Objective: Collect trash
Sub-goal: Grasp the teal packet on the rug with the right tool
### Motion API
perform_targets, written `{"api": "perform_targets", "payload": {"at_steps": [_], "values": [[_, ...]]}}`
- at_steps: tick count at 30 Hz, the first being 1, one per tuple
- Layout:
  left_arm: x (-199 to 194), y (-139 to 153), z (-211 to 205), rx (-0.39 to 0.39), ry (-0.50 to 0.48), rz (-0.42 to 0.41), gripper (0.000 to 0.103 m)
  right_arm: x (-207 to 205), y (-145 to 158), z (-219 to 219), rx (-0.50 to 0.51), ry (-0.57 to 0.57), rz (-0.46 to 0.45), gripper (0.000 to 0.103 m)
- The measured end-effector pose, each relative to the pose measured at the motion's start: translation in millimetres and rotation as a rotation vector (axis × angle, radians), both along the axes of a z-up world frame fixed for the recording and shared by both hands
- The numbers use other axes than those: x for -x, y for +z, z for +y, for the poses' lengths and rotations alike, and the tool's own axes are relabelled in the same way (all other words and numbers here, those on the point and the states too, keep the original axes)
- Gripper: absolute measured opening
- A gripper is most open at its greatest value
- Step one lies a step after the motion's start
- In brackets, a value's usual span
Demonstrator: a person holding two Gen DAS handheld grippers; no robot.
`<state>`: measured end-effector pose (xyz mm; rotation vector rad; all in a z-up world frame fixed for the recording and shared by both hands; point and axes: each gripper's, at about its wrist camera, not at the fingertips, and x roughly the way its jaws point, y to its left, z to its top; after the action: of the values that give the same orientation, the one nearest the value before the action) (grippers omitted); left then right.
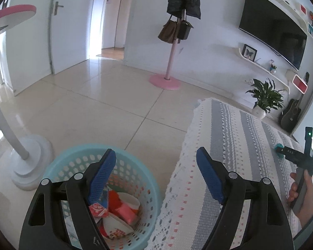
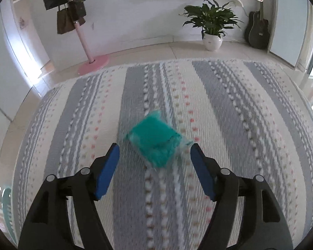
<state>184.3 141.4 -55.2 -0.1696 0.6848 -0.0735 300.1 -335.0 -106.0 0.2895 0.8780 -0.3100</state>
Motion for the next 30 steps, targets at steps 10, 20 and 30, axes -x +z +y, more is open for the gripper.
{"api": "perform_targets", "payload": {"at_steps": [10, 20, 30], "values": [[1.2, -3.7, -5.5, -0.008, -0.006, 0.026, 0.077, -15.4, -4.9, 3.8, 0.043, 0.035, 0.038, 0.046], [3.1, -2.2, -4.2, 0.002, 0.007, 0.020, 0.077, 2.0, 8.4, 14.0, 0.039, 0.049, -0.039, 0.038], [24.5, 33.0, 35.3, 0.001, 0.112, -0.051, 0.077, 43.7, 87.5, 137.8, -0.004, 0.304, -0.203, 0.038]]}}
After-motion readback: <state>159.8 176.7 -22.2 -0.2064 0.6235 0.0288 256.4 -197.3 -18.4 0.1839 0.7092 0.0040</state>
